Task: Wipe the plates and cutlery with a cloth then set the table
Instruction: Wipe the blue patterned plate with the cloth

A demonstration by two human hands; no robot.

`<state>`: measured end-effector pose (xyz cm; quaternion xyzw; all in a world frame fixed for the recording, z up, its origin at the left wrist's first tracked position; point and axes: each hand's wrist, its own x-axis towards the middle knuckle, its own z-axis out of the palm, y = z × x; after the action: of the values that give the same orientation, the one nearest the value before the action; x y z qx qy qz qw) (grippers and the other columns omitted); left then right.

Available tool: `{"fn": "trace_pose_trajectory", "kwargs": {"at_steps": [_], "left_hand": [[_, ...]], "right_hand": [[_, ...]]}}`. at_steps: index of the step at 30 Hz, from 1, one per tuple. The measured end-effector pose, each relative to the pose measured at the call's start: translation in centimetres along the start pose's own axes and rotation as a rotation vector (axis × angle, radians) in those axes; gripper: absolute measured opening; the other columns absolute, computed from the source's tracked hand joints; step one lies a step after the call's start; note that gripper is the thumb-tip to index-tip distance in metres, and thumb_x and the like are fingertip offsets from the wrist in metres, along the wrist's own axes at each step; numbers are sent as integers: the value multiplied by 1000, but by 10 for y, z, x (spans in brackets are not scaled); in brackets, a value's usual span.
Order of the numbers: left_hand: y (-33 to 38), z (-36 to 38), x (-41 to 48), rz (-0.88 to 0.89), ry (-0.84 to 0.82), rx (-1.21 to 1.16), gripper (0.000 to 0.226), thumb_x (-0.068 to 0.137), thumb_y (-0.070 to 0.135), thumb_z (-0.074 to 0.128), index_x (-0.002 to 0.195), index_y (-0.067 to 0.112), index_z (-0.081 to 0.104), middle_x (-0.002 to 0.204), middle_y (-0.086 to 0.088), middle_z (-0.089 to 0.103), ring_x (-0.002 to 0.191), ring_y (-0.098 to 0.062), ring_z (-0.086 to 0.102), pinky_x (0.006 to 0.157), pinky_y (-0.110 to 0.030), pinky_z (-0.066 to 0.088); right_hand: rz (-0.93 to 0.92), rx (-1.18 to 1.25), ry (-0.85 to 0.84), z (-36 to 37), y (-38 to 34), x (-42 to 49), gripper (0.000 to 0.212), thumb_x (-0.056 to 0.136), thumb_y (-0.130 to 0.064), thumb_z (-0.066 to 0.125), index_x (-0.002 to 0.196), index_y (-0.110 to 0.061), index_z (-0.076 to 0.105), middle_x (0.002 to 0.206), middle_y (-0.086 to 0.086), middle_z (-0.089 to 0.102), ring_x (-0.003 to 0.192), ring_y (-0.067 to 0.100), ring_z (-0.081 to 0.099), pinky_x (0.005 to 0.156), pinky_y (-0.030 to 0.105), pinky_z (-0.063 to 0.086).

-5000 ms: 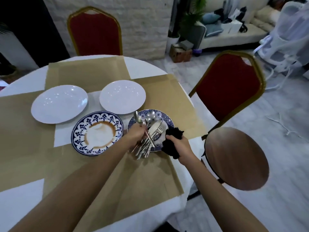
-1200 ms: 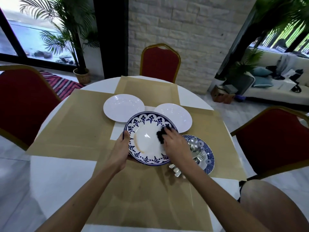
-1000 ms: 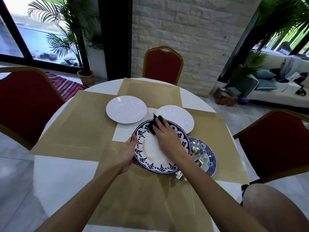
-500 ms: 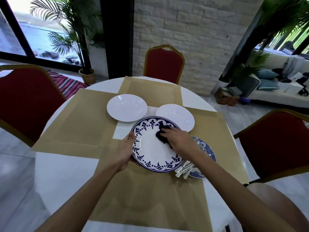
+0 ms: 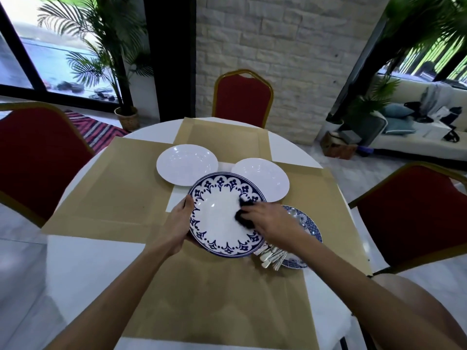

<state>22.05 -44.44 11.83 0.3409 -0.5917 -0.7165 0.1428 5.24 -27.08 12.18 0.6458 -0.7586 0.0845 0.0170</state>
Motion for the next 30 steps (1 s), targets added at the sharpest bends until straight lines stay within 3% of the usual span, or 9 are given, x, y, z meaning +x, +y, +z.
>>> {"fn": "trace_pose_trajectory", "kwargs": {"at_steps": [4,8,11,13,16,20,23,25,30], "left_hand": [[-6,14,-2,-58,-67,-2,34,98,52,27,110,38,55,107,5,69,93,-23,67,58,-37,55],[-3,11,1,-60,-58,1,37,99,50,26,107,33,58,102,3,71,90,-21,69,72,-47,57],[-4,-4,8,-50,-31,15,45,97,54,25,116,28,57,99,3,72,81,-18,72,65,-47,59],[-3,-9,10,-43,-13,37,45,96,58,24,115,32,56,93,9,73,74,-14,72,61,-44,60],[4,-3,7,-67,-71,57,43,95,60,26,106,34,58,93,2,73,79,-28,70,56,-41,56],[18,5,7,-194,-105,-21,44,97,57,30,104,27,61,98,0,71,83,-19,65,63,-34,54],[26,2,10,-322,-153,-179,69,85,75,30,111,18,61,109,-10,69,95,-24,68,76,-36,57],[24,1,9,-342,-138,-67,87,74,86,21,110,17,61,107,-13,69,91,-28,69,68,-35,58],[16,22,-8,46,-52,-74,46,91,67,19,104,54,61,106,4,70,100,-17,63,92,-47,48]], "right_hand": [[105,-146,65,12,10,32,48,76,-2,70,123,-12,65,132,6,61,123,35,55,85,50,54],[69,164,-93,11,-36,39,64,94,-55,30,145,-18,43,154,2,35,144,25,26,118,42,23],[-3,316,-292,8,-54,9,73,86,-69,38,147,-28,38,156,-8,29,142,14,25,117,31,17],[-47,257,-296,14,-55,-8,68,86,-50,58,147,-26,37,155,-7,31,136,18,31,114,32,26],[-53,161,-174,14,-50,-8,54,85,-1,56,136,-19,51,138,2,52,112,30,51,92,43,46],[-68,291,-171,-29,-34,1,49,69,-1,69,115,-19,66,107,-4,68,97,16,62,80,30,49],[116,677,-103,-58,-33,1,46,63,-4,77,103,-24,69,91,-13,67,83,5,61,74,21,47],[227,1009,-28,-67,-29,-1,51,60,4,81,101,-23,69,92,-13,67,85,5,61,76,21,48],[444,1898,227,-51,-9,-9,88,37,-17,94,118,-15,61,99,9,73,86,25,70,69,37,58]]}}
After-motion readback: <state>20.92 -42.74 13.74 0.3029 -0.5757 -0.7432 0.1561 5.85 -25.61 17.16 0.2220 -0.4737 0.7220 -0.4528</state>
